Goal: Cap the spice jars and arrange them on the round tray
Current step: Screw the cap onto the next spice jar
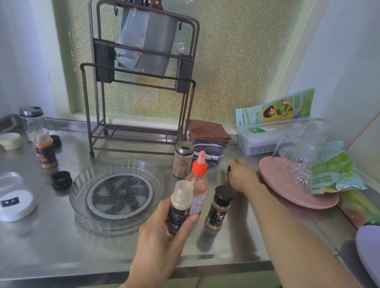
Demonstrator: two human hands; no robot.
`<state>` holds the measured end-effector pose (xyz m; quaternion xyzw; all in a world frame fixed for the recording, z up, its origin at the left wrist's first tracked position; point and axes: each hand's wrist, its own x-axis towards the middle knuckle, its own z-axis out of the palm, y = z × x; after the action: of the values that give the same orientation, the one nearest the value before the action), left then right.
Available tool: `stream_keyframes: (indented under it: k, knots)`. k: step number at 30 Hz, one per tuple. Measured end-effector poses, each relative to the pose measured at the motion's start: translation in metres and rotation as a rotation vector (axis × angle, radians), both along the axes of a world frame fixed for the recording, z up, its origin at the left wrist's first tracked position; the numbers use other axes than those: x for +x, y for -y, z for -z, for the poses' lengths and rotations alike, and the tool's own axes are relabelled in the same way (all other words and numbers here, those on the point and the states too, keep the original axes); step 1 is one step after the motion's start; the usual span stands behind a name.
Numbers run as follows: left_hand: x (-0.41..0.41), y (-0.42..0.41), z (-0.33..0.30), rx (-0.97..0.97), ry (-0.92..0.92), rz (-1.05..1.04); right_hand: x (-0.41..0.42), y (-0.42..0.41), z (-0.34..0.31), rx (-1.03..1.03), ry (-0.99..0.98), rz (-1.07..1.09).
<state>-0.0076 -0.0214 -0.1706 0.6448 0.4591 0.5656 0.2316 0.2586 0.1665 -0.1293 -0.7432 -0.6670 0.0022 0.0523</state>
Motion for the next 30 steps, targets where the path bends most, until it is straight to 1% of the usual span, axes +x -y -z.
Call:
stream_keyframes:
  k: [3,7,10,11,13,16,19,24,30]
  knots:
    - [0.0,0.0,0.0,0.015,-0.037,-0.017,0.0,0.008,-0.006,0.088,-0.077,0.006]
    - [-0.001,0.002,-0.001,0.016,-0.026,-0.009,-0.005,0.045,-0.035,0.34,-0.224,0.041]
    - [0.0,0.003,-0.001,0.02,-0.028,0.014,-0.017,0.092,-0.071,0.56,-0.415,0.035]
    - [0.0,0.003,-0.001,0.024,-0.028,0.021,-0.025,0.111,-0.083,0.616,-0.48,0.012]
    - [-0.001,0.004,-0.002,0.024,-0.031,0.032,-0.045,0.15,-0.104,0.674,-0.682,-0.052]
    - [-0.002,0.009,-0.007,0.011,0.006,0.064,-0.086,0.203,-0.121,0.65,-0.992,-0.267]
    - [-0.005,0.017,-0.012,0.012,0.102,0.108,-0.121,0.231,-0.118,0.565,-1.188,-0.425]
    - [-0.017,0.029,-0.02,0.003,0.201,0.136,-0.148,0.242,-0.093,0.447,-1.265,-0.448]
    - [-0.038,0.041,-0.03,0.021,0.223,0.144,-0.161,0.24,-0.094,0.496,-1.334,-0.462]
